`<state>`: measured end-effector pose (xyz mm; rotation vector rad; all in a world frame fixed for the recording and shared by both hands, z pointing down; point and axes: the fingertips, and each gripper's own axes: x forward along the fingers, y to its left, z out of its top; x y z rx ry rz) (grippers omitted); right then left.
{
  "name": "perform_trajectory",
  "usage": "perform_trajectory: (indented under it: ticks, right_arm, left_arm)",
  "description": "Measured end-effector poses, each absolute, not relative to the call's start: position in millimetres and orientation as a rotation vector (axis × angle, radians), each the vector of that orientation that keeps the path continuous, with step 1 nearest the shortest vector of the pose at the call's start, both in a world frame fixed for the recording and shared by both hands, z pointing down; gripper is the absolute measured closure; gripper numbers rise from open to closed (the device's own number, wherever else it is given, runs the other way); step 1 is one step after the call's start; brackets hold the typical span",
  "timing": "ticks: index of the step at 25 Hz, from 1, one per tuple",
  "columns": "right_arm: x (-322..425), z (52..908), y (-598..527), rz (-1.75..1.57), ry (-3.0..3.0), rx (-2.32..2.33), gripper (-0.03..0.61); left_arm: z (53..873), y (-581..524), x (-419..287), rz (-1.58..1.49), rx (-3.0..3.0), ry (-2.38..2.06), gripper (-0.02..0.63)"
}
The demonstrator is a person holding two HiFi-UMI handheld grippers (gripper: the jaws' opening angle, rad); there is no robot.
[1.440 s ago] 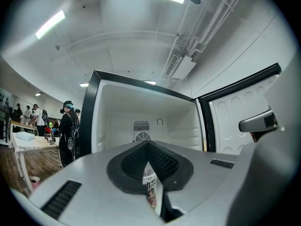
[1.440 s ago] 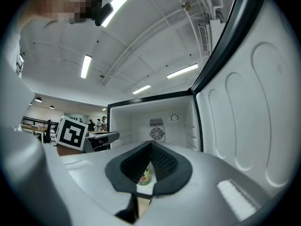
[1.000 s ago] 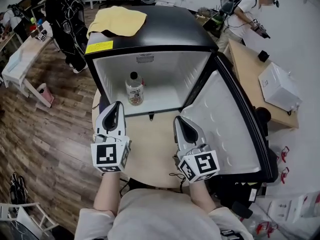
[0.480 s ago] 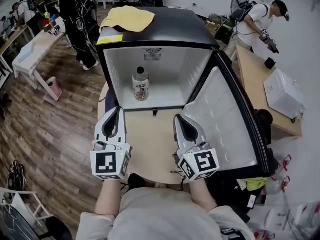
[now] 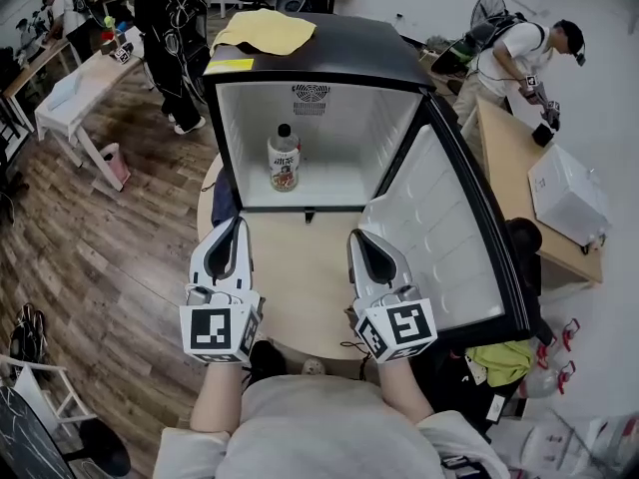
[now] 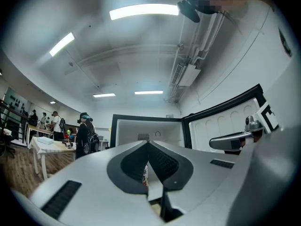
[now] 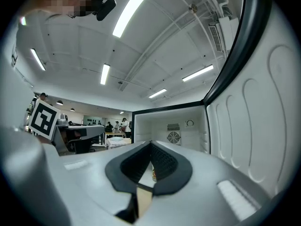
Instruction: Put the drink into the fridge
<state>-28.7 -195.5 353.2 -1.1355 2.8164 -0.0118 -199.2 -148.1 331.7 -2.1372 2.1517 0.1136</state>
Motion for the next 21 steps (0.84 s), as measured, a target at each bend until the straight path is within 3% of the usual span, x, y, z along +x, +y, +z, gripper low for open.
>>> perform_trajectory:
  ticks: [21]
  right_arm:
    - [-12.9,355.0,-193.1,-0.029,2.812,-1.114,0.568]
  left_arm:
    - [336.2,-144.4,-180.4,0.128,-2.149,2.169,0.604]
